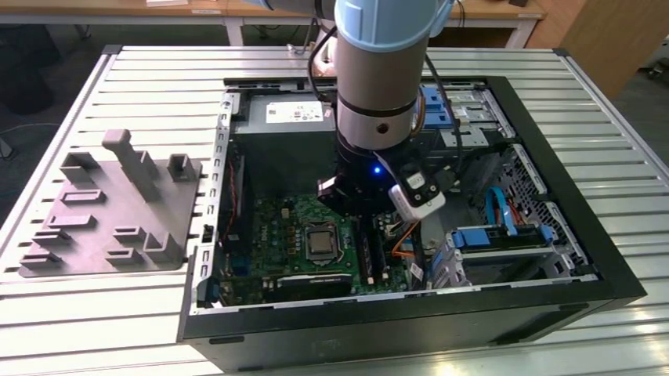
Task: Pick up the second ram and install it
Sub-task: 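Insert the second ram into the second slot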
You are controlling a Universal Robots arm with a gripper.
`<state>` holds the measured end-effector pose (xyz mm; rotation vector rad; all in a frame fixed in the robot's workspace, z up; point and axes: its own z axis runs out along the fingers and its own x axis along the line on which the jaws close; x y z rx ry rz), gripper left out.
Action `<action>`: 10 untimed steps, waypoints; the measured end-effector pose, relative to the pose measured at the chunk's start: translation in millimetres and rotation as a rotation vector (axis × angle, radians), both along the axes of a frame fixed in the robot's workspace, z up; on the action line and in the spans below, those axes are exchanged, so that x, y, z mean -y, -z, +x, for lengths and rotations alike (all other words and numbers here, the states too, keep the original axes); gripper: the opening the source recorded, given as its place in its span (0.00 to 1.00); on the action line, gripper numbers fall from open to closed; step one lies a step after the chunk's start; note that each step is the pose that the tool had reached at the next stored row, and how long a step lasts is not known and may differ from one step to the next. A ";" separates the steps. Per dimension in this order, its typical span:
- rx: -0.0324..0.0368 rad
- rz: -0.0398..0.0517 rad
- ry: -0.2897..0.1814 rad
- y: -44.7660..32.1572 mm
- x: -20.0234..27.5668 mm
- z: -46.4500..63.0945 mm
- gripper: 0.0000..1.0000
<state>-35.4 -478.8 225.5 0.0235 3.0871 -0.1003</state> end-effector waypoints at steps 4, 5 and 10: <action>0.0003 0.0003 0.000 0.8 0.0 0.0 0.16; 0.0002 0.0002 0.000 0.8 0.0 0.0 0.16; 0.0003 0.0002 0.000 0.2 -0.1 0.0 0.16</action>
